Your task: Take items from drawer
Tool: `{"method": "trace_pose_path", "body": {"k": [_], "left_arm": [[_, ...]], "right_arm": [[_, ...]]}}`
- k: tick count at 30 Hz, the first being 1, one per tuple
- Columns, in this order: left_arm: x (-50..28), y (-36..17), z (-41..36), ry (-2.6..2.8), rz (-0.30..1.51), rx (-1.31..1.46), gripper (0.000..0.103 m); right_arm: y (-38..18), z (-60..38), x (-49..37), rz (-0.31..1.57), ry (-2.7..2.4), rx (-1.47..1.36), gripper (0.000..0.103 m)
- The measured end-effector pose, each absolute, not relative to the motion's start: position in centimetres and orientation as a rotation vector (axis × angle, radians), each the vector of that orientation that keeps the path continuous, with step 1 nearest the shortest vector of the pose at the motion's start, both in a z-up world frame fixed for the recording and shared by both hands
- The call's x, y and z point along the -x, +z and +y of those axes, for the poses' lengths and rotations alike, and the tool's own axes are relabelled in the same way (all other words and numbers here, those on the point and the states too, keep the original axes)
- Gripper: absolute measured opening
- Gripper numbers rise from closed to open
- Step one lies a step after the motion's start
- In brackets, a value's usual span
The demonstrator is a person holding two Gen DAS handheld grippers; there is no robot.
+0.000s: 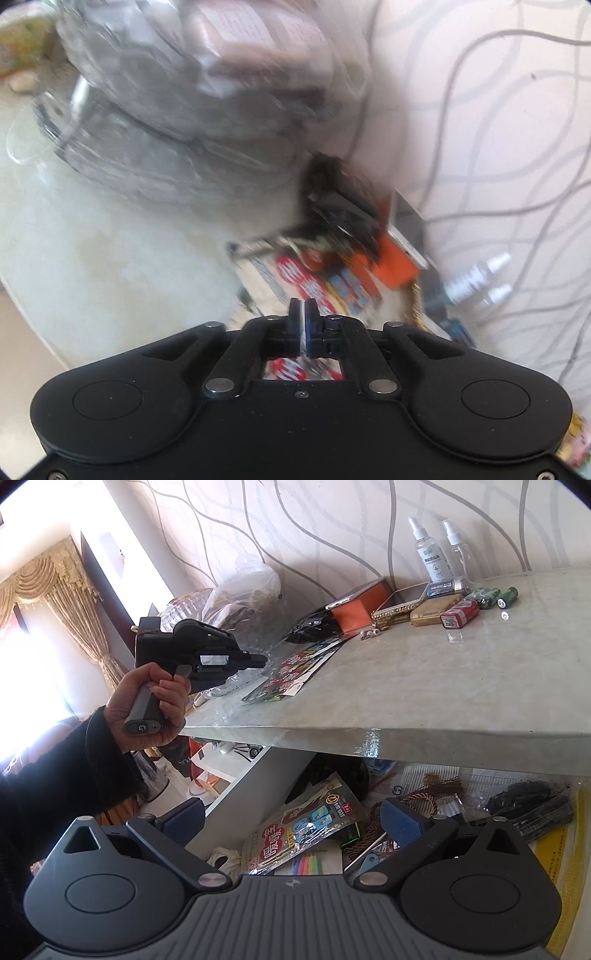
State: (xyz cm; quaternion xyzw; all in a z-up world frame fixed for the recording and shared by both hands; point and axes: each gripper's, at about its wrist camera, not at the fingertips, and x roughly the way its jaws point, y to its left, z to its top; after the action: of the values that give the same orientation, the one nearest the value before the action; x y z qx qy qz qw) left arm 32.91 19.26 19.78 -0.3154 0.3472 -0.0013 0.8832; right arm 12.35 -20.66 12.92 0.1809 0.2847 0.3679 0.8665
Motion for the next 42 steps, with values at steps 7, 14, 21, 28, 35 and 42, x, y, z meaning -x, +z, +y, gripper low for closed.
{"method": "trace_pose_path", "body": {"k": [7, 14, 21, 28, 35, 42], "left_arm": [[-34.0, 18.3, 21.1, 0.078, 0.722, 0.747, 0.039], [-35.0, 17.5, 21.4, 0.068, 0.678, 0.815, 0.044], [-35.0, 16.9, 21.1, 0.069, 0.677, 0.82, 0.013], [-33.3, 17.7, 21.2, 0.054, 0.637, 0.774, 0.001], [-30.3, 19.6, 20.6, 0.0, 0.617, 0.762, 0.0], [-32.0, 18.1, 22.2, 0.078, 0.624, 0.828, 0.021]], "right_arm": [[12.9, -20.6, -12.3, 0.596, 0.772, -0.38, 0.103], [12.8, -20.6, -12.4, 0.594, 0.766, -0.379, 0.103], [12.9, -20.6, -12.2, 0.587, 0.764, -0.378, 0.103], [12.9, -20.7, -12.1, 0.582, 0.76, -0.376, 0.103], [12.9, -20.7, -12.2, 0.581, 0.757, -0.373, 0.103], [12.9, -20.6, -12.3, 0.585, 0.759, -0.371, 0.103]]}}
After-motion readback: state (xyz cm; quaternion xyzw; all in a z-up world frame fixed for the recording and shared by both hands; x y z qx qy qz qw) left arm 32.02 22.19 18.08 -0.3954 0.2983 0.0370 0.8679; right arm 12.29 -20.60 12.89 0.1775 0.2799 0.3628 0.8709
